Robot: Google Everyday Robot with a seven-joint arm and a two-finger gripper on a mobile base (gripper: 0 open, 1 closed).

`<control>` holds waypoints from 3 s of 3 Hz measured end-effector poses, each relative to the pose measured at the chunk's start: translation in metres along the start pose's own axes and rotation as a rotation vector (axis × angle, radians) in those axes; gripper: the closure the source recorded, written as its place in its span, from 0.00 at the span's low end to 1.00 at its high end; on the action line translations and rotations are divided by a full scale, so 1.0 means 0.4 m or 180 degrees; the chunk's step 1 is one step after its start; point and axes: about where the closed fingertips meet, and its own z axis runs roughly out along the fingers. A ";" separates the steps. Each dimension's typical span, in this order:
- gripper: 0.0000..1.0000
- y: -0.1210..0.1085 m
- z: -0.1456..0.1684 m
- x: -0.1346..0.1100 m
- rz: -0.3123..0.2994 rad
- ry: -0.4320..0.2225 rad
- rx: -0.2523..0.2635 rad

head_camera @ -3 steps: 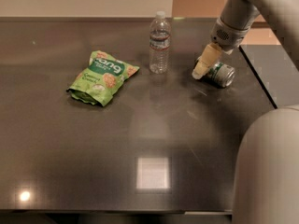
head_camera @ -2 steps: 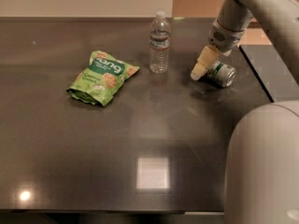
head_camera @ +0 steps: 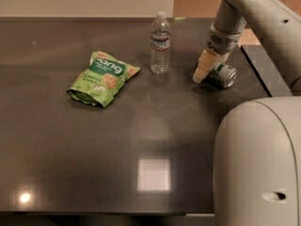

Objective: Place 7up can upright

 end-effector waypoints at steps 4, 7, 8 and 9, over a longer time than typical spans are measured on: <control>1.00 0.048 -0.124 -0.031 -0.0324 -0.0536 -0.0117; 1.00 0.259 -0.252 -0.013 -0.0976 -0.2244 -0.0705; 1.00 0.306 -0.256 0.014 -0.0975 -0.2530 -0.0870; 1.00 0.344 -0.248 0.042 -0.0928 -0.2776 -0.1044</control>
Offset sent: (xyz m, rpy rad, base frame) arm -0.0186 -0.0033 0.0299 0.0241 0.0178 0.0233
